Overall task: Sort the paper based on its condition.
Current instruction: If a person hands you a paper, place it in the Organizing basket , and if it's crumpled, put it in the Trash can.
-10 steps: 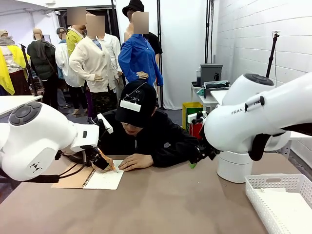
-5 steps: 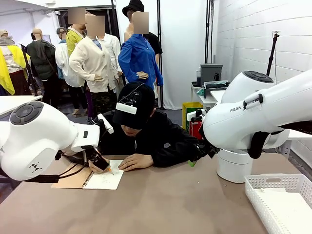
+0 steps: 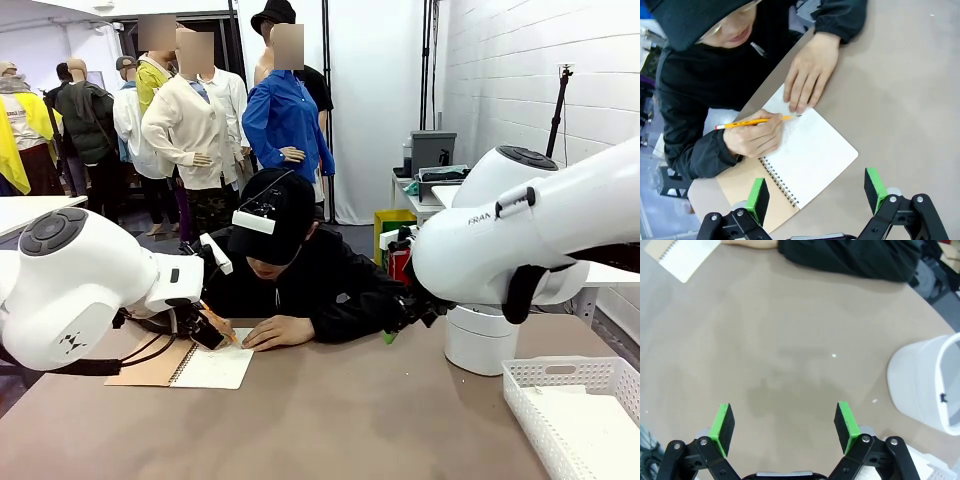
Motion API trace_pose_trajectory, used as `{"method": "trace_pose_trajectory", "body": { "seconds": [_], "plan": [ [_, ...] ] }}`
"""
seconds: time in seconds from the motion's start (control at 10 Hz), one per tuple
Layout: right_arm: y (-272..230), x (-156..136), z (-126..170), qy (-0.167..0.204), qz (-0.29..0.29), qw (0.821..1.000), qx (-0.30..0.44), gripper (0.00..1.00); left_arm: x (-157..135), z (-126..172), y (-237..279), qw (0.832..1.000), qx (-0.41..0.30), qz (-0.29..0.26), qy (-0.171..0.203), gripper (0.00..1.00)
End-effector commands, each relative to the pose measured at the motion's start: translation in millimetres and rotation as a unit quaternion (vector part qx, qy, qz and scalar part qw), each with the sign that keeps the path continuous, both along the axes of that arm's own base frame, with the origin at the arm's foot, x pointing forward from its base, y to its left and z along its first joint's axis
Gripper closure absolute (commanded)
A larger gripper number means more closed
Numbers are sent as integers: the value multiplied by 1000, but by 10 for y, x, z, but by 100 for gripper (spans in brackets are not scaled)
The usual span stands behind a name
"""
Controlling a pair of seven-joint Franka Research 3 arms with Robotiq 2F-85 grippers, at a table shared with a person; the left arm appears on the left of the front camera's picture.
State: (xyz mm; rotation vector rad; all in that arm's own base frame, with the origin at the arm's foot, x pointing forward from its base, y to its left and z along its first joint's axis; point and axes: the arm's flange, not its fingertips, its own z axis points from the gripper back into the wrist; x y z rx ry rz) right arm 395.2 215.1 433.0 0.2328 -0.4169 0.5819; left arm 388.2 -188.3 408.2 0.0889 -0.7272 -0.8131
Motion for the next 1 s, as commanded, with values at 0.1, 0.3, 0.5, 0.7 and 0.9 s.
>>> {"method": "trace_pose_trajectory", "body": {
  "seconds": [0.1,0.3,0.5,0.7,0.9],
  "plan": [
    [65,120,80,46,22,997,64,0,82,195,320,994,-10,-97,54,0],
    [147,166,132,41,36,996,73,0,154,322,581,991,-40,-109,69,0],
    [248,199,233,20,65,995,74,0,122,533,903,991,-58,-96,74,0],
    [374,202,430,-13,98,992,76,0,54,771,1196,991,-58,-94,82,0],
    [406,364,748,-18,105,991,86,0,-11,1022,1434,992,-54,-87,77,0]
  ]
}}
